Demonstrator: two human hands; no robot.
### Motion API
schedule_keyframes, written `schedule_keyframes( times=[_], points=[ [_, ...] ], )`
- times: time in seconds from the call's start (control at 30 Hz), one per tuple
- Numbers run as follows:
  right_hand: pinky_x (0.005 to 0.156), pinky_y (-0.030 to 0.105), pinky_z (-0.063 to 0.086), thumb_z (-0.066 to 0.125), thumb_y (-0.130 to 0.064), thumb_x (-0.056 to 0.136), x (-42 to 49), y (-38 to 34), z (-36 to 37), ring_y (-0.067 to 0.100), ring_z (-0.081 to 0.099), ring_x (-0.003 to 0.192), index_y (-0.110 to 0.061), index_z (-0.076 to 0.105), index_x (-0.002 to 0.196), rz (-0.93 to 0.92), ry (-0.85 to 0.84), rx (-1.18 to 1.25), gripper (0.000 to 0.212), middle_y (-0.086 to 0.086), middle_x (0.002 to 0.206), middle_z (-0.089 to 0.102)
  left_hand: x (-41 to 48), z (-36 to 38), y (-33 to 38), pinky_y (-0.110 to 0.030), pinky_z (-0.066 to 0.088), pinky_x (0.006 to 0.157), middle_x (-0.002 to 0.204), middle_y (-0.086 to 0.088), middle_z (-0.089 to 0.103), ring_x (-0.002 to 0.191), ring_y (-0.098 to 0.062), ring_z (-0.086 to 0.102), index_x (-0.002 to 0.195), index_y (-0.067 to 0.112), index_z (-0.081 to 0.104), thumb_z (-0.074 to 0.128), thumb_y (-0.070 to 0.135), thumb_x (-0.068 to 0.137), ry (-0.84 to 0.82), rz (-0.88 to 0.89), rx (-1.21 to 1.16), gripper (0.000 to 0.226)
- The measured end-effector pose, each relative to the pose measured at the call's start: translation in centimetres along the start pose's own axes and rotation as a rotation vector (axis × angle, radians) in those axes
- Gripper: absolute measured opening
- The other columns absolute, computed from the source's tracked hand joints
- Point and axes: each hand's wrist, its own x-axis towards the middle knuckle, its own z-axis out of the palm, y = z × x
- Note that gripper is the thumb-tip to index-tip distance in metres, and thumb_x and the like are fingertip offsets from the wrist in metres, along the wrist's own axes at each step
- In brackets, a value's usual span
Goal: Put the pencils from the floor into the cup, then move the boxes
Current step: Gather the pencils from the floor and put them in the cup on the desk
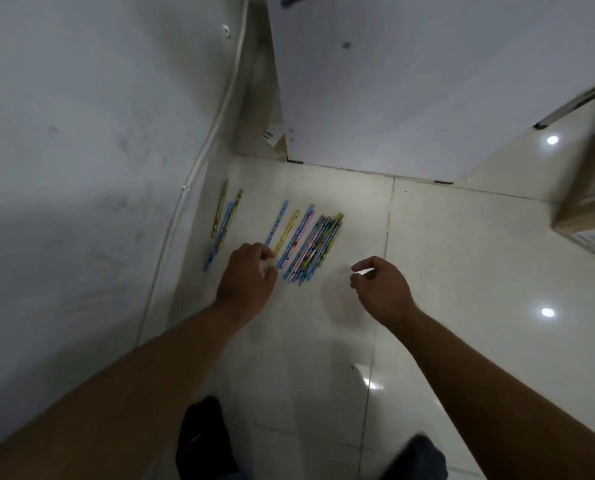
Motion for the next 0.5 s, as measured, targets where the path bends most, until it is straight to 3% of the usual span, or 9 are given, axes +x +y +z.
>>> schedule_keyframes(
  times=[0.1, 0.2, 0.27, 0.4, 0.5],
  points=[
    [0.056, 0.023, 0.045, 0.065, -0.023, 0.097, 3.9, 0.4, 1.7, 0.015, 0.071, 0.069, -0.026, 0.069, 0.103, -0.054, 0.004, -0.031, 0.008, -0.002, 0.086, 0.077, 3.8, 1.7, -1.4, -0.03, 0.051, 0.078, 0.101, 0.005, 0.058, 0.096, -0.015, 0.056, 0.108, 0.023, 0.061, 0.066, 0.016, 0.093, 0.017, 0.078, 0.015, 0.017],
    [0.057, 0.023, 0.045, 0.065, -0.025, 0.097, 7.6, 0.3, 2.9, 0.013, 0.069, 0.071, -0.026, 0.069, 0.1, -0.126, 0.014, -0.072, 0.005, -0.003, 0.084, 0.075, 7.6, 3.0, -2.3, -0.019, 0.046, 0.064, 0.084, 0.005, 0.061, 0.075, -0.002, 0.058, 0.106, 0.023, 0.06, 0.066, 0.021, 0.097, -0.023, 0.084, -0.046, 0.012],
    [0.058, 0.023, 0.045, 0.065, -0.025, 0.097, 9.2, 0.0, 3.1, 0.011, 0.068, 0.071, -0.024, 0.069, 0.095, -0.157, 0.016, -0.095, 0.005, -0.005, 0.082, 0.074, 9.9, 3.0, -2.4, -0.015, 0.046, 0.067, 0.073, 0.006, 0.059, 0.07, 0.003, 0.057, 0.104, 0.023, 0.059, 0.068, 0.023, 0.097, -0.073, 0.136, -0.036, 0.011],
    [0.064, 0.025, 0.053, 0.067, -0.03, 0.096, 13.0, -0.1, 3.2, 0.013, 0.07, 0.071, -0.02, 0.07, 0.083, -0.225, 0.033, -0.176, 0.016, -0.005, 0.077, 0.074, 15.5, 2.6, -2.0, -0.03, 0.048, 0.063, 0.071, 0.008, 0.061, 0.066, -0.007, 0.058, 0.09, 0.026, 0.058, 0.067, 0.03, 0.096, -0.163, 0.298, 0.065, 0.012],
    [0.065, 0.031, 0.061, 0.07, -0.032, 0.095, 15.3, -0.2, 3.0, 0.013, 0.072, 0.066, -0.018, 0.074, 0.079, -0.219, 0.009, -0.162, 0.022, -0.001, 0.073, 0.078, 19.5, 1.9, -1.5, -0.036, 0.057, 0.071, 0.073, 0.007, 0.064, 0.069, -0.012, 0.061, 0.087, 0.023, 0.061, 0.069, 0.03, 0.096, -0.17, 0.364, 0.115, 0.014]
  ],
)
